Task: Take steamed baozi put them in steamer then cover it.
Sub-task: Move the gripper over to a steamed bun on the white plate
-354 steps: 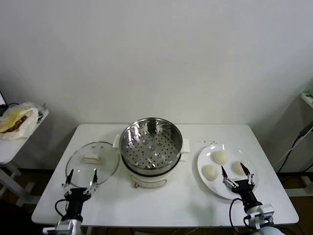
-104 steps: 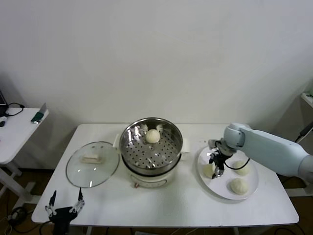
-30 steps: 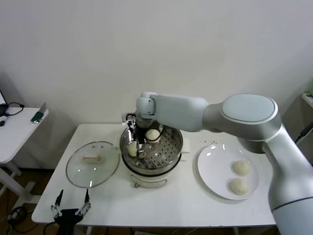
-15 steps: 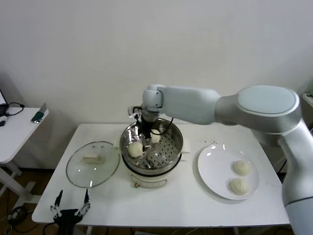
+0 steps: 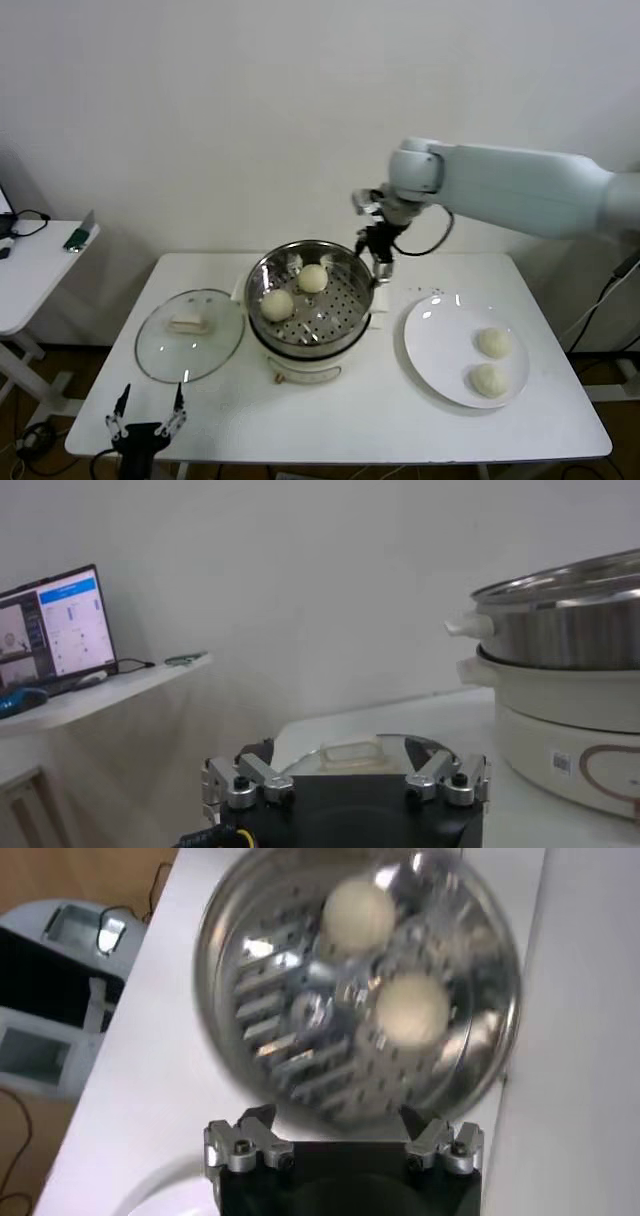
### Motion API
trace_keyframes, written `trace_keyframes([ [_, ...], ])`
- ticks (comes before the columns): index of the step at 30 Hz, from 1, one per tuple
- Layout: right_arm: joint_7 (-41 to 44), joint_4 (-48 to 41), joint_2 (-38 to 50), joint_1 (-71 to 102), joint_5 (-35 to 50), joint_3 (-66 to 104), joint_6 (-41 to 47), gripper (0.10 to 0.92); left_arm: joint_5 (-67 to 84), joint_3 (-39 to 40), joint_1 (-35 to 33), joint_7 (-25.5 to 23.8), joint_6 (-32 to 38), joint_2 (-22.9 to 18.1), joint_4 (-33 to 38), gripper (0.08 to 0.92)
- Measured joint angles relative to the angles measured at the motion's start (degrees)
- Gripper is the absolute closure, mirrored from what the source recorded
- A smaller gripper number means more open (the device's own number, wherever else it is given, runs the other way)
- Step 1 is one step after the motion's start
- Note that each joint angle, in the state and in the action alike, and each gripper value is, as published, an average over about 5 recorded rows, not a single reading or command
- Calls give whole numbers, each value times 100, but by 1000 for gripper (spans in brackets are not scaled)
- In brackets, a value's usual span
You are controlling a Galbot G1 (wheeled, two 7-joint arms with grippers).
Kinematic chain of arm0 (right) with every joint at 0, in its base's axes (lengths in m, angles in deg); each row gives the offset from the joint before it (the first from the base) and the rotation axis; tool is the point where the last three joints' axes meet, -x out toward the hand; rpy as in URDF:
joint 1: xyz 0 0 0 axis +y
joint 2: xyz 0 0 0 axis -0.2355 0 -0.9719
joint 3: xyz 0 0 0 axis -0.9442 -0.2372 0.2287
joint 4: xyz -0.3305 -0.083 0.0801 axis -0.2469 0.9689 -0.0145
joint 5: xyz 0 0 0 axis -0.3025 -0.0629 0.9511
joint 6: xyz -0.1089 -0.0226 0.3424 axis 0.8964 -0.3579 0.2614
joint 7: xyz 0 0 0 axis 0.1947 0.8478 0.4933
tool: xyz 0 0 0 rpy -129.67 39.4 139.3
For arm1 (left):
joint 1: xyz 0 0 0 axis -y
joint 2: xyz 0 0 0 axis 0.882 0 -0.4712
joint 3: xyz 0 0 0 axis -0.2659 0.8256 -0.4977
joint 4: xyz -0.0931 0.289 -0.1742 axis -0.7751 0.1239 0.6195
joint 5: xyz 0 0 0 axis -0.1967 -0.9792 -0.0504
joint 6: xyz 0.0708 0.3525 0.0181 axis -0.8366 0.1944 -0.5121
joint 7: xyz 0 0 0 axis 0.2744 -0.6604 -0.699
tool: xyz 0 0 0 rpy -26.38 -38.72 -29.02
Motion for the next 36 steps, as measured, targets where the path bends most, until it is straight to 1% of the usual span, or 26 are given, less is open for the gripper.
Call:
trace_keyframes([
  [8, 135, 437, 1418, 764, -1080, 244, -141, 203, -52, -48, -16, 0, -63, -43, 35, 177],
  [14, 173, 370, 1980, 1562, -1862, 575, -234, 203, -88, -64, -50, 4, -77, -91, 29, 177],
  [23, 174, 87, 2219, 2525, -2463, 1034, -271, 203, -130, -98, -97, 17, -70, -147, 2, 177],
  [34, 161, -220, 2129, 3079, -2747, 1332, -301, 203, -132, -122, -139, 23, -42, -161, -20, 177],
  [36, 170, -248, 2109, 3126, -2769, 1349, -306, 216, -135, -121, -145, 24, -37, -163, -23, 177],
])
